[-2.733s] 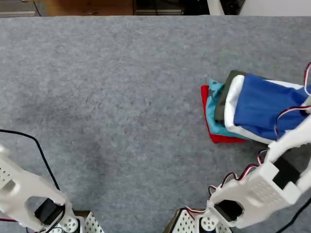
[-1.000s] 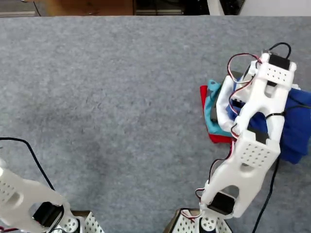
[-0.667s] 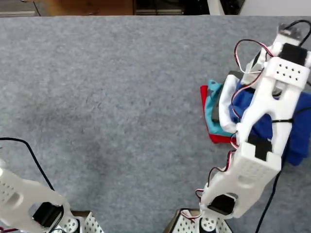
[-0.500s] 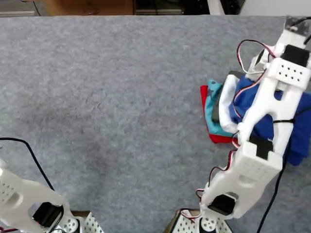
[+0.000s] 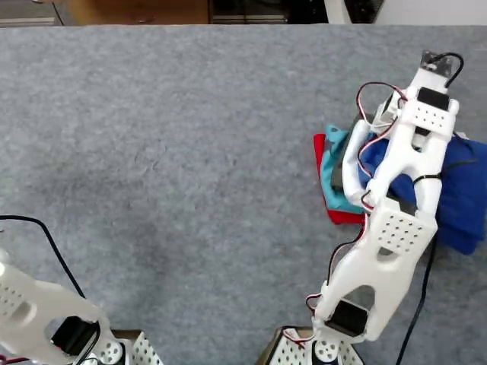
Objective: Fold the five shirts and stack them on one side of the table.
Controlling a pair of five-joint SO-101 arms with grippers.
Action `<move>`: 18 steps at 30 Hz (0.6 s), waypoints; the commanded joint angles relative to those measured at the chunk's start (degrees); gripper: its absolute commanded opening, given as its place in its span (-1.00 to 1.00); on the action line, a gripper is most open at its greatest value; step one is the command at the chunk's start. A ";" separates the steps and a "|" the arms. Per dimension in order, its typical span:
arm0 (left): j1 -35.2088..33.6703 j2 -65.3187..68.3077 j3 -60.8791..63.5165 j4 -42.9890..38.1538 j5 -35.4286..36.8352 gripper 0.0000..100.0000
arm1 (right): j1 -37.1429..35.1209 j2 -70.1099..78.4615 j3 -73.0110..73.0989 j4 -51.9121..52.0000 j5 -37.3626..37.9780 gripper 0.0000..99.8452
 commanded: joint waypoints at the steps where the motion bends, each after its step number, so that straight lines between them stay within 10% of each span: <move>1: -0.44 -3.47 -0.53 0.62 -0.53 -0.96 | 0.40 -3.82 -6.55 1.23 -0.53 -0.96; 18: -2.20 -3.47 -2.55 0.53 -4.04 -0.96 | 16.75 -6.90 -16.84 17.93 -0.09 -0.96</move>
